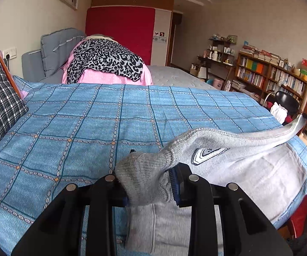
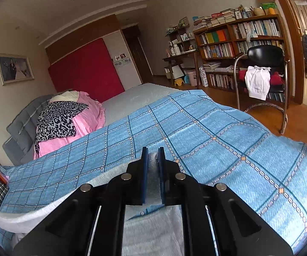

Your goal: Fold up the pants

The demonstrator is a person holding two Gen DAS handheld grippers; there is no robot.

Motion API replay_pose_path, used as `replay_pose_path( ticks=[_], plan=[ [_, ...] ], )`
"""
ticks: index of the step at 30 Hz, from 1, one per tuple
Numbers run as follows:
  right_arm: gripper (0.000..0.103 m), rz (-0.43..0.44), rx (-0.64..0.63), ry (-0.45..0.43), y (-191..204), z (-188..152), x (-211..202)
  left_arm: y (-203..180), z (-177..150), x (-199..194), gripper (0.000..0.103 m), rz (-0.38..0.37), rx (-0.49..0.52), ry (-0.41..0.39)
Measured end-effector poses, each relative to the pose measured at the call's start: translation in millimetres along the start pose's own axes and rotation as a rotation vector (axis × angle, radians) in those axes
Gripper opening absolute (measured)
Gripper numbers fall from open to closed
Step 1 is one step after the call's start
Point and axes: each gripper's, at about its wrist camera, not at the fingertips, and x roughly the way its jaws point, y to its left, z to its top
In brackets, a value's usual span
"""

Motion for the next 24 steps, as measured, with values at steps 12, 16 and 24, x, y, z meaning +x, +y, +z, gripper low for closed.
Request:
replay_pose_path(
  ticks=[12,16,24],
  plan=[
    [0.008,-0.023,0.06,0.008,-42.3,-98.9,-80.9,-37.3,-74.7,-26.8,0.032,0.001,0.197,0.012],
    [0.011,-0.074,0.04,0.035,-48.8,-122.4,-85.9,-32.4,-90.3,-19.6,0.036,0.018,0.196,0.027],
    [0.053,-0.075,0.115,0.046,-67.5,-141.8,-100.0,-24.0,-110.3,-3.1,0.045,0.078,0.212,0.069]
  ],
)
